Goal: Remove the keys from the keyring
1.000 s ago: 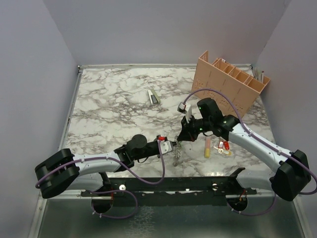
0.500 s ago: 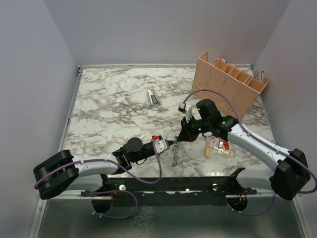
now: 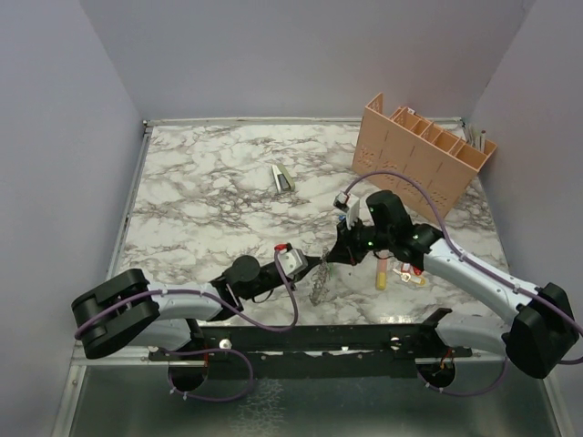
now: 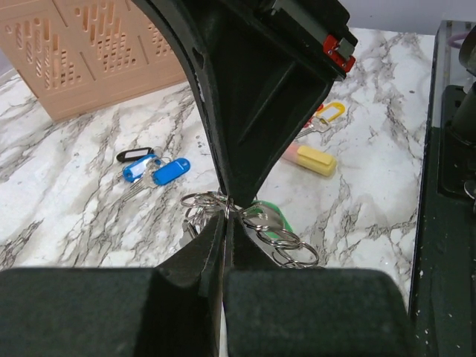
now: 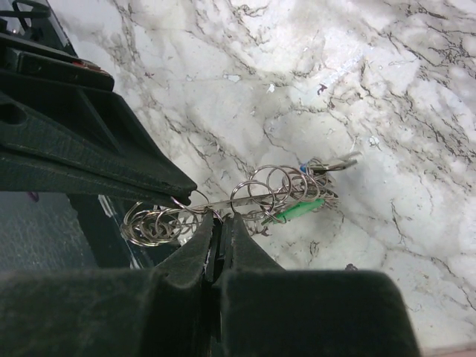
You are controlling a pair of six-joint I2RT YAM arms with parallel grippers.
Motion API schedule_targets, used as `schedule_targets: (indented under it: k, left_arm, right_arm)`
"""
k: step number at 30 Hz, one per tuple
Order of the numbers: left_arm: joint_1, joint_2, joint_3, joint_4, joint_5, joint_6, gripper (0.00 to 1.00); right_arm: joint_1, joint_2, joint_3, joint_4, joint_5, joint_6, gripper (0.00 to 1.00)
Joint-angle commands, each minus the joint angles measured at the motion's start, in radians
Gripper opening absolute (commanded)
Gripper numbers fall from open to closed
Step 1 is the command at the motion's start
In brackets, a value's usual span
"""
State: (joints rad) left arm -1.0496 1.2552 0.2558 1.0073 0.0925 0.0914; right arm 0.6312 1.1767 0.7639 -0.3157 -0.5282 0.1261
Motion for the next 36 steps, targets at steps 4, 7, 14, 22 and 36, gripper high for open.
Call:
schedule_targets:
  k: [4, 7, 14, 22, 36]
  left_arm:
    - [-0.003, -0.048, -0.036, 0.053, -0.025, -0.034, 0.22]
    - [-0.001, -0.083, -0.035, 0.021, -0.047, -0.018, 0.32]
    - [-0.001, -0.096, 0.022, -0.092, -0.017, 0.035, 0.37]
    - [0.007, -0.12, 0.027, -0.154, -0.135, 0.003, 0.39]
    - [0.043, -0.345, -0.032, -0.362, -0.561, -0.191, 0.75]
  right_arm:
    - [0.001, -0.047, 0.099, -0.159, 0.047, -0.116, 0.01]
    - [0.001, -0.052, 0.13, -0.18, 0.025, -0.152, 0.01]
    - [0.002, -0.05, 0.152, -0.211, -0.003, -0.182, 0.01]
    - [0.002, -0.054, 0.133, -0.191, 0.091, -0.156, 0.0]
    - [-0.119, 0.254, 0.095, 0.091, 0.572, -0.007, 0.03]
